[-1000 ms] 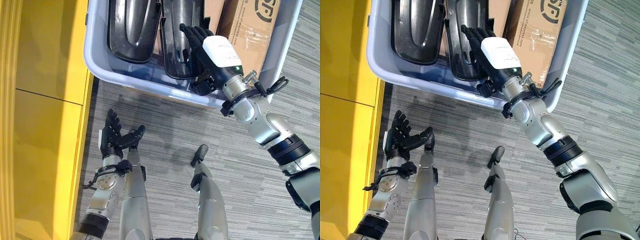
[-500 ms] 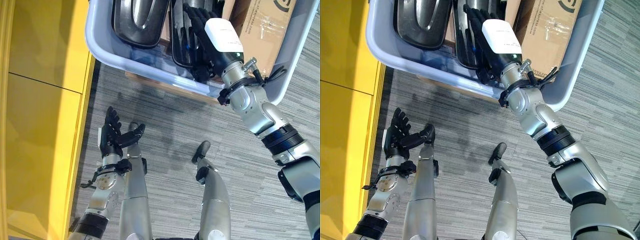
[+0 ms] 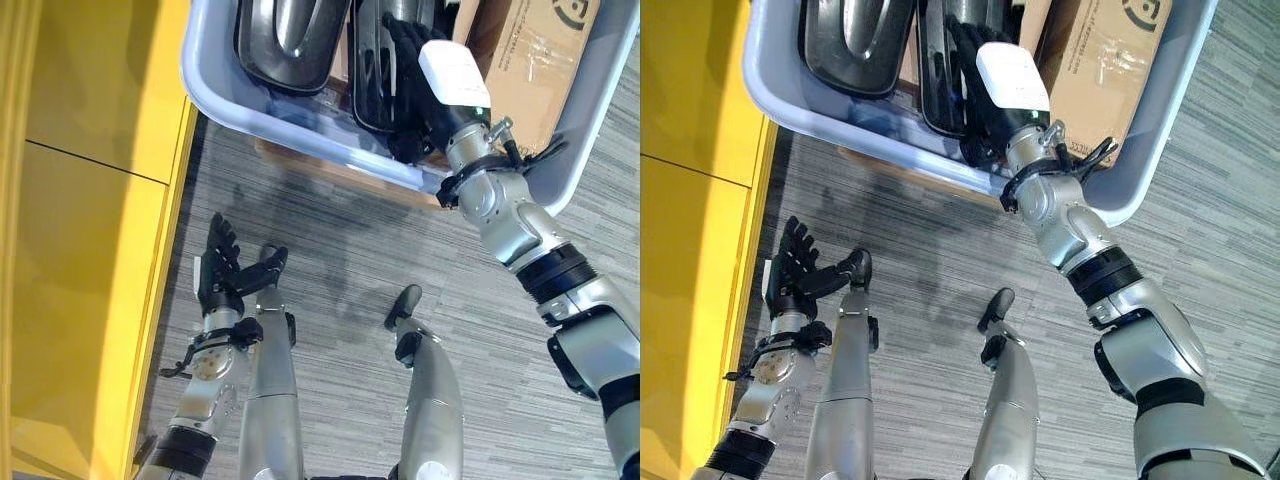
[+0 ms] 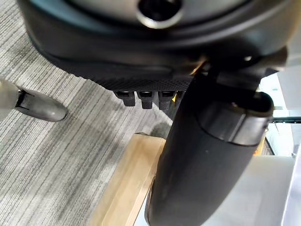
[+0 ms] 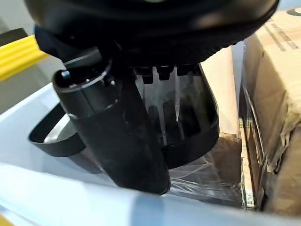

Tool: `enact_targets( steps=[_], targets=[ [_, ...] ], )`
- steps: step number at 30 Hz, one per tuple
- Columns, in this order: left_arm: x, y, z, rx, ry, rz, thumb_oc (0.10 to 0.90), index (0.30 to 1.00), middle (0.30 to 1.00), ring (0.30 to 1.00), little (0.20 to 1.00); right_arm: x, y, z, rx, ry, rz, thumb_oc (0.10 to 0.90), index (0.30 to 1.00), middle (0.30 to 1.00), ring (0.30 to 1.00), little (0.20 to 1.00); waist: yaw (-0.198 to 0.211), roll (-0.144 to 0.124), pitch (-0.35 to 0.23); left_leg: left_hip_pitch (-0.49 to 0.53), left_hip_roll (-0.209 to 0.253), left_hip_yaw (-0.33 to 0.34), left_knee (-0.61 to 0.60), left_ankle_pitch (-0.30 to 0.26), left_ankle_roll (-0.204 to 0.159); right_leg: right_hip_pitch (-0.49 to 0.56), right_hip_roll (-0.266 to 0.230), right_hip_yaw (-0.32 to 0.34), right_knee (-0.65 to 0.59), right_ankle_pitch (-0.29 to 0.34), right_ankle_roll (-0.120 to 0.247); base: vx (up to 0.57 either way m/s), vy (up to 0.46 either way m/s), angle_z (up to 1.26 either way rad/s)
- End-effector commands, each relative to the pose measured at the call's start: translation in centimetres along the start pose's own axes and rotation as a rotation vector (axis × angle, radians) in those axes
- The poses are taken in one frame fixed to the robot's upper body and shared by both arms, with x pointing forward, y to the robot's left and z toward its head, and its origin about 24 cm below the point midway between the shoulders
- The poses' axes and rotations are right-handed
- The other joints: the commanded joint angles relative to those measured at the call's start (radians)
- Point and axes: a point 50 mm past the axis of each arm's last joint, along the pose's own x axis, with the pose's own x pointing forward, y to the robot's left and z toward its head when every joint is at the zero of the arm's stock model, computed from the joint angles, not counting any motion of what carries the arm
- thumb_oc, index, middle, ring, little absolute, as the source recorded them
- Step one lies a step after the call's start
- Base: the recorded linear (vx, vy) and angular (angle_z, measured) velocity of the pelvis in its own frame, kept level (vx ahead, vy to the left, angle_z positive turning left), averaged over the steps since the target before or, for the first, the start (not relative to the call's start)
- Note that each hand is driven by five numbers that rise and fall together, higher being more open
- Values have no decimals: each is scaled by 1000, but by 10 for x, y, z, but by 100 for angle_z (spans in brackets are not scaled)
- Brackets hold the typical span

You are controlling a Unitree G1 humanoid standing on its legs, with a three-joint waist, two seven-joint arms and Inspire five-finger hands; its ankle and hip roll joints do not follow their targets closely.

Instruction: Move parts from the plastic box to the shelf.

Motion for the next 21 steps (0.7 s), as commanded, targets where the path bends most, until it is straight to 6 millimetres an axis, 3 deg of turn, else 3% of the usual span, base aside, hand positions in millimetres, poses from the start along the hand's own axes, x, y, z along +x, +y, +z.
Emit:
enact_targets(
  steps=[1,15,16,17,21],
  targets=[
    [-6,-6,24,-43,-146,-22,900,1000,1000,1000,1000,8,-15,2,-6,-16,-69,900,1000,1000,1000,1000,20,34,-8,9,-2,74,41,-120,42,70,34,37,109,-109,13,0,0,0],
    [-5,-18,23,-68,-143,-61,900,1000,1000,1000,1000,15,21,-9,58,140,36,900,1000,1000,1000,1000,43,61,-8,1,-8,64,33,-111,49,58,30,31,124,-112,13,0,0,0],
    [-4,-18,24,-72,-145,-62,900,1000,1000,1000,1000,15,23,-11,66,150,36,482,415,415,415,415,44,62,-8,1,-9,62,33,-111,49,57,30,32,126,-111,13,0,0,0],
    [-4,-19,24,-72,-144,-62,900,1000,1000,1000,1000,14,25,-12,64,154,44,400,300,300,300,300,44,62,-8,2,-8,63,31,-111,49,58,30,32,125,-112,13,0,0,0],
    [-4,-21,22,-72,-140,-65,900,1000,1000,1000,1000,12,29,-9,77,140,59,400,300,300,300,300,41,61,-8,10,-10,63,24,-109,50,62,30,32,126,-115,12,0,0,0]
  ],
)
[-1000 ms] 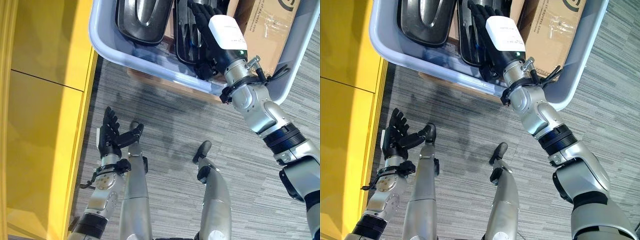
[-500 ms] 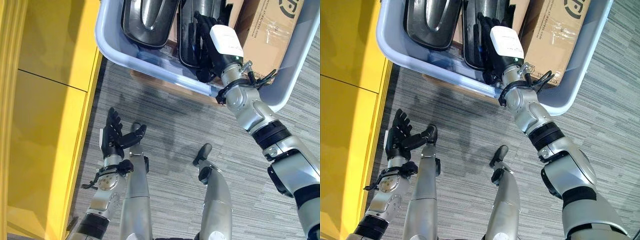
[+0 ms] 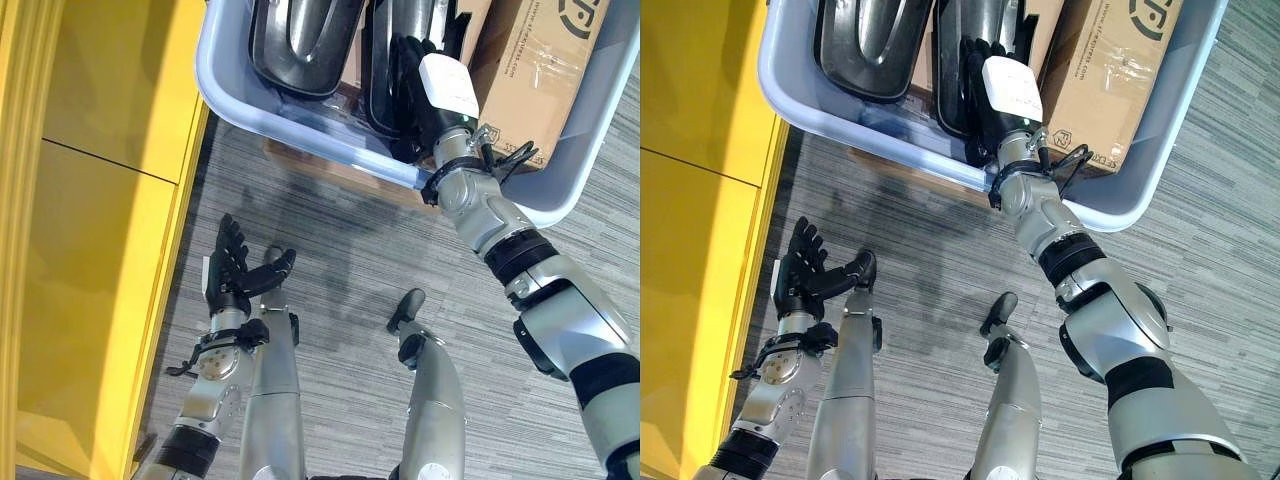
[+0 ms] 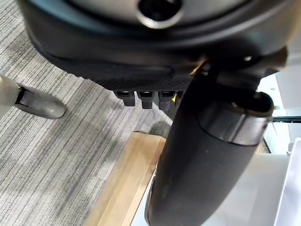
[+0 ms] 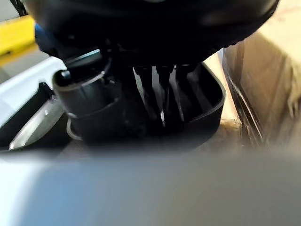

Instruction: Move parts from the plastic box to the shelf.

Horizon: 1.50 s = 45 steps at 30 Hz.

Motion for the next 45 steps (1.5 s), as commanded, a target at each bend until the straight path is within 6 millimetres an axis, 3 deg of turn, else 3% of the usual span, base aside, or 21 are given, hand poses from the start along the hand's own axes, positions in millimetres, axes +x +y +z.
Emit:
enact_targets(
  steps=[1,13,14,19,27,34,45],
  targets=[
    [-3,-16,23,-71,-143,-50,900,1000,1000,1000,1000,-5,11,-8,34,30,90,400,300,300,300,300,33,54,-5,7,-6,65,26,-110,52,64,38,31,106,-103,13,0,0,0],
    [-1,-14,22,-62,-138,-29,900,1000,1000,1000,1000,-16,-6,1,10,-90,-13,400,300,300,300,300,16,43,-5,78,-1,76,-4,-106,53,119,40,34,82,-95,17,-7,3,0],
    [2,-14,25,-58,-153,-31,900,1000,1000,1000,1000,-16,-14,4,1,-116,-37,400,300,300,300,300,13,42,-5,71,2,82,-17,-77,61,114,39,21,66,-71,8,-79,29,-1],
    [2,-10,23,-40,-142,-23,900,1000,1000,1000,1000,-23,-21,7,15,-154,-71,400,300,300,300,300,10,30,-5,136,12,90,-39,-72,59,176,45,20,31,-58,10,-24,9,-3],
    [-1,5,17,1,-111,-6,900,1000,1000,1000,1000,-46,-27,5,39,-215,-95,400,300,300,300,300,5,13,-5,350,26,110,-130,-48,51,376,60,16,-66,-40,13,-1,-2,-8],
    [-4,17,11,-4,-77,4,900,1000,1000,1000,1000,-58,-34,1,35,-241,-103,400,300,300,300,300,-1,19,-5,495,35,123,-200,-14,42,511,64,18,-158,-18,12,-15,1,-8],
    [-12,36,-1,44,-21,20,900,1000,1000,1000,1000,-69,-55,-4,-23,-286,-151,400,300,300,300,300,-20,29,-145,639,60,144,-310,29,22,652,64,9,-288,18,28,25,-11,-7]
  ],
)
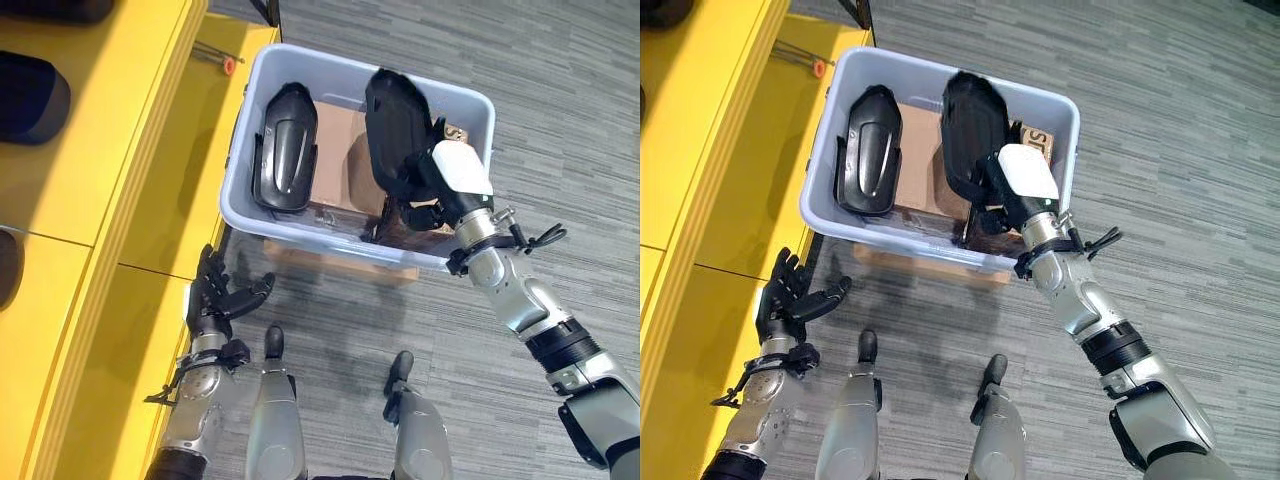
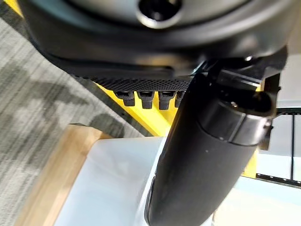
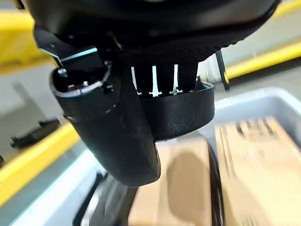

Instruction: Move parts from the plastic box to the shelf.

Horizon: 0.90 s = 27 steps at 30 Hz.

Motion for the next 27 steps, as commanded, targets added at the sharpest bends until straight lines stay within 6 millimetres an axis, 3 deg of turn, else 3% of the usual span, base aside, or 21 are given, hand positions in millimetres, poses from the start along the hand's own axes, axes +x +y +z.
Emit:
enact_targets(
  steps=[1,8,15,20,25,27],
  targets=[
    [-3,-4,15,19,-108,-63,900,1000,1000,1000,1000,19,-58,27,-43,-181,-254,400,300,300,300,300,-11,-1,-156,5,20,31,-52,10,30,48,-2,8,64,-94,3,39,-17,-1],
    [-11,6,2,35,-45,-63,900,1000,1000,1000,1000,20,-74,41,-105,-274,-245,400,300,300,300,300,-17,9,-261,97,33,54,-110,22,20,124,5,20,14,-89,8,68,-38,-3],
    [-18,15,-3,31,-15,-51,900,1000,1000,1000,1000,25,-77,50,-128,-323,-203,400,300,300,300,300,-15,24,-311,151,49,67,-130,28,16,144,18,41,34,-118,5,31,-39,-8],
    [-23,21,-8,14,8,-30,900,1000,1000,1000,1000,33,-81,58,-157,-367,-161,400,300,300,300,300,-8,37,-323,176,71,63,-116,34,11,141,44,61,111,-179,-19,-10,-87,-17],
    [-31,30,-11,-29,20,26,900,1000,1000,1000,1000,43,-92,74,-163,-429,-161,400,300,300,300,300,20,59,-302,170,114,33,-99,86,0,102,98,69,215,-254,-69,-126,-167,-3],
    [-36,33,-14,-69,28,54,900,1000,1000,1000,1000,46,-103,84,-179,-479,-182,400,300,300,300,300,50,84,-251,125,139,-6,-114,216,-37,52,139,47,237,-266,-104,-307,-278,-8]
  ],
)
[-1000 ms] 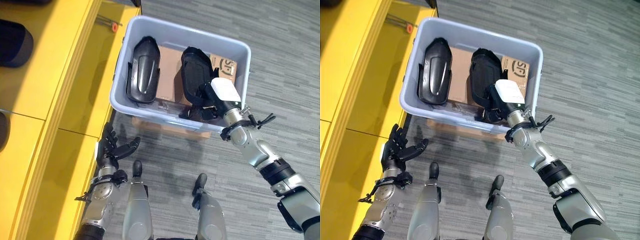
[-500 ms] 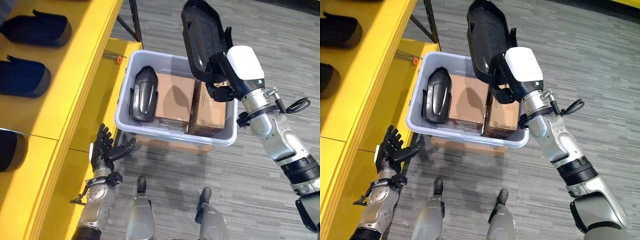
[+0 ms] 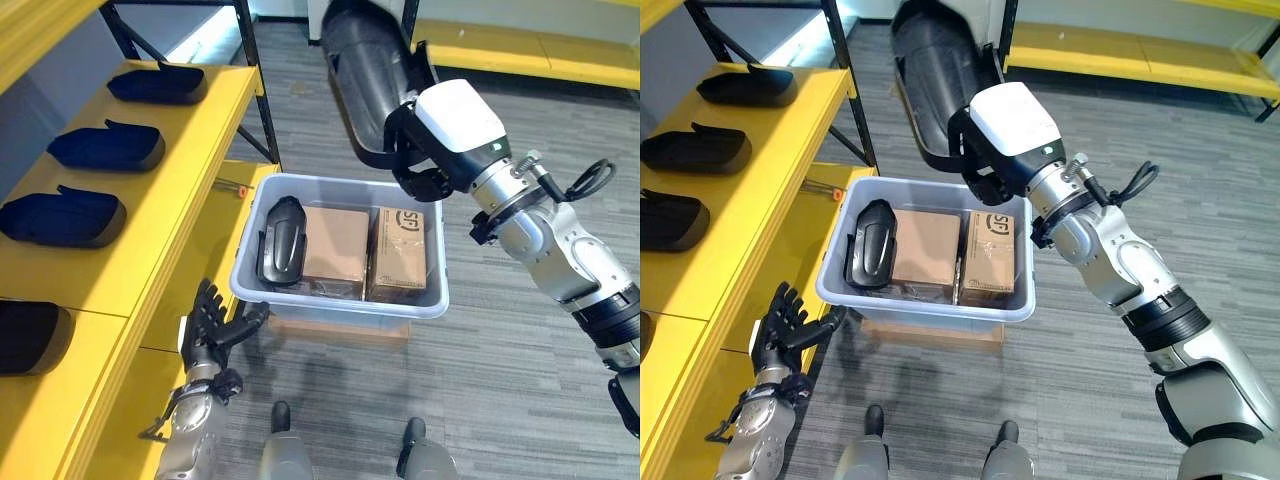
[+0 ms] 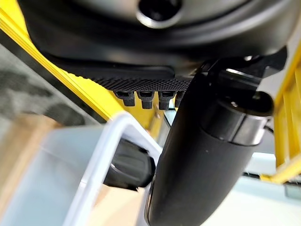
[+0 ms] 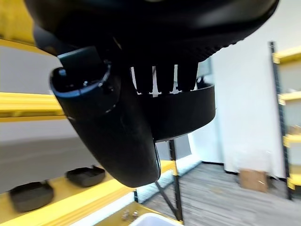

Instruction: Move parts from the plastic box to the shelf.

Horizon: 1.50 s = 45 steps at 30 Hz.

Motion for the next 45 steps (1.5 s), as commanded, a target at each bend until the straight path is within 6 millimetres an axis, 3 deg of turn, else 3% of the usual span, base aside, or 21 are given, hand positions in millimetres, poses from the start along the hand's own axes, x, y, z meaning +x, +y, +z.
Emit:
enact_targets(
  steps=[1,2,3,4,5,6,8,9,10,11,13,20,26,29,31,32,34,37,40,41,45],
  targets=[
    [4,-5,26,-33,-137,-51,900,1000,1000,1000,1000,24,-68,14,-29,-111,-268,400,300,300,300,300,27,-5,-58,-71,50,-54,-77,222,-7,104,70,-41,-120,-30,14,-144,-216,81],
    [1,-1,21,-33,-121,-34,900,1000,1000,1000,1000,20,-68,13,-27,-107,-268,400,300,300,300,300,37,-5,-54,-77,53,-46,-118,257,-13,110,63,-62,-140,-29,15,-172,-271,104],
    [0,-2,17,-42,-109,-28,900,1000,1000,1000,1000,10,-67,8,-26,-89,-275,400,300,300,300,300,38,-9,-41,-109,67,63,-100,294,-25,134,39,-128,-177,-24,7,-340,-502,144],
    [6,-8,21,-23,-115,-68,900,1000,1000,1000,1000,-1,-62,0,-31,-46,-282,400,300,300,300,300,12,-28,-31,-152,100,189,99,203,-30,149,11,-214,-192,-35,-11,-353,-501,217],
    [5,-9,25,-14,-128,-90,900,1000,1000,1000,1000,-3,-62,-2,-30,-35,-291,400,300,300,300,300,13,-24,-25,-169,91,137,204,159,-18,142,4,-228,-178,-34,-19,-362,-473,296],
    [5,-19,30,-28,-153,-118,900,1000,1000,1000,1000,-4,-62,1,-11,-33,-322,400,300,300,300,300,19,-27,-13,-139,19,101,459,-15,14,152,-15,-265,-165,-24,-34,-191,-163,256],
    [7,-31,30,-40,-151,-151,900,1000,1000,1000,1000,-15,-55,-6,11,16,-342,400,300,300,300,300,-34,-5,-20,-35,65,195,441,-125,42,142,-54,-341,-108,-18,-21,-156,106,89],
    [6,-33,30,-39,-151,-161,900,1000,1000,1000,1000,-21,-55,-10,0,39,-346,400,300,300,300,300,-47,-1,-17,-20,71,205,425,-138,39,138,-82,-352,-88,-6,-7,-117,325,218],
    [5,-38,31,-42,-153,-187,900,1000,1000,1000,1000,-28,-57,-12,-8,51,-352,400,300,300,300,300,-66,12,-23,15,56,222,346,-207,52,123,-113,-370,-64,14,19,-28,549,239],
    [2,-43,29,-35,-141,-220,900,1000,1000,1000,1000,-47,-50,-20,4,119,-352,400,300,300,300,300,-78,10,-46,75,-20,223,199,-278,86,111,-198,-379,-27,68,67,-11,546,207],
    [3,-43,28,10,-138,-244,900,1000,1000,1000,1000,-66,-38,-28,46,196,-362,400,300,300,300,300,-68,-6,-41,53,-62,201,219,-299,97,129,-263,-406,-30,116,103,-15,408,77],
    [-6,-30,18,50,-102,-210,900,1000,1000,1000,1000,-80,-5,-26,132,265,-298,400,300,300,300,300,-32,-77,-93,117,-175,168,98,-309,148,208,-324,-457,-148,261,183,60,192,45],
    [-9,-25,20,88,-108,-213,900,1000,1000,1000,1000,-80,4,-24,133,280,-270,400,300,300,300,300,-5,-106,-109,65,-232,148,217,-384,193,254,-385,-470,-158,352,205,69,224,20],
    [-11,-19,21,114,-111,-193,900,1000,1000,1000,1000,-82,10,-23,131,292,-249,400,300,300,300,300,-7,-108,-114,81,-277,143,220,-402,230,253,-419,-430,-104,381,201,79,245,29],
    [-10,-17,22,137,-111,-190,900,1000,1000,1000,1000,-85,16,-23,144,304,-228,400,300,300,300,300,-18,-110,-112,91,-299,130,218,-402,249,237,-423,-351,-49,401,196,68,251,45],
    [-8,-15,21,149,-107,-185,900,1000,1000,1000,1000,-88,18,-23,152,306,-212,400,300,300,300,300,-39,-107,-98,105,-308,104,189,-380,264,139,-356,-179,14,394,181,-30,135,47],
    [-7,-12,20,154,-100,-178,900,1000,1000,1000,1000,-90,19,-23,157,308,-206,400,300,300,300,300,-58,-97,-83,121,-312,89,142,-339,268,56,-298,-105,1,399,151,-12,95,13],
    [-6,-12,21,155,-108,-176,900,1000,1000,1000,1000,-89,19,-22,168,303,-212,400,300,300,300,300,-81,-86,-64,132,-306,49,106,-314,246,-20,-240,3,-101,445,163,67,-84,13],
    [-3,-13,23,156,-116,-176,900,1000,1000,1000,1000,-87,17,-23,163,299,-216,400,300,300,300,300,-95,-91,-59,135,-300,23,88,-304,221,-16,-240,42,-239,501,181,98,-196,71],
    [-1,-14,25,150,-123,-173,900,1000,1000,1000,1000,-86,14,-23,157,297,-221,400,300,300,300,300,-100,-97,-60,137,-288,-1,80,-309,191,-2,-238,80,-360,511,195,111,-230,98],
    [1,-16,27,146,-136,-169,900,1000,1000,1000,1000,-89,11,-25,160,309,-237,400,300,300,300,300,-101,-137,-86,122,-280,-36,106,-335,161,72,-214,101,-449,513,209,147,-277,51]
  ],
)
